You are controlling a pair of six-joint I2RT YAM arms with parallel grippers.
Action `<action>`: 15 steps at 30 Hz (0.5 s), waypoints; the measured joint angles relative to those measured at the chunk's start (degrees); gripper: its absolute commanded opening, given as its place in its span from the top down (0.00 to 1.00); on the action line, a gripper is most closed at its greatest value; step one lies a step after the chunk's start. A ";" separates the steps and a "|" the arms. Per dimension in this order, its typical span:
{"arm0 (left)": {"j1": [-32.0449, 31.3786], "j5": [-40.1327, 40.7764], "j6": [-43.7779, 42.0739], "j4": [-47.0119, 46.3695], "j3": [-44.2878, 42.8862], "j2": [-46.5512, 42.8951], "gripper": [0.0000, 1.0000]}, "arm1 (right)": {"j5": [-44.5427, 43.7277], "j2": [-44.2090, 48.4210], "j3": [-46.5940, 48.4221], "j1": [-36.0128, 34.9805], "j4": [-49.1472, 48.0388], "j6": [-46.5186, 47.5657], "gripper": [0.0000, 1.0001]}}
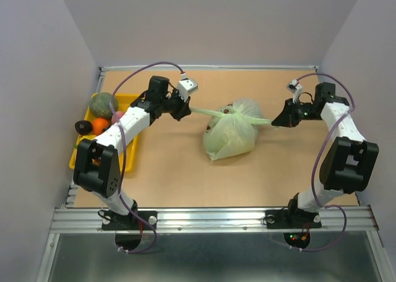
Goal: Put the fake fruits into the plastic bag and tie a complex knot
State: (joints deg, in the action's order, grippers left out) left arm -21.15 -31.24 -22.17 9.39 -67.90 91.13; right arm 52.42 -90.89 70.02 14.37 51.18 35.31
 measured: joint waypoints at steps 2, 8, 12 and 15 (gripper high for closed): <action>0.22 0.02 0.48 0.68 -2.73 0.37 1.00 | 0.72 -1.42 3.08 0.00 -0.74 -2.36 0.99; 0.70 1.49 1.66 1.16 -13.03 5.07 1.00 | 1.49 -5.22 9.35 -0.04 -5.70 -8.44 1.00; 1.03 3.43 1.60 1.05 -17.64 9.51 1.00 | 0.17 -9.27 12.61 -1.18 -10.29 -11.93 1.00; 1.75 4.72 1.60 0.61 -19.17 12.74 1.00 | -1.18 -13.11 14.08 -2.78 -13.57 -14.45 1.00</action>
State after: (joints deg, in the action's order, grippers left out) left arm -19.40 -26.52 -20.58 10.00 -87.07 103.88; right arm 51.24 -104.01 84.09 11.60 37.60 20.86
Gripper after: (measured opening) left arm 0.037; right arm 0.033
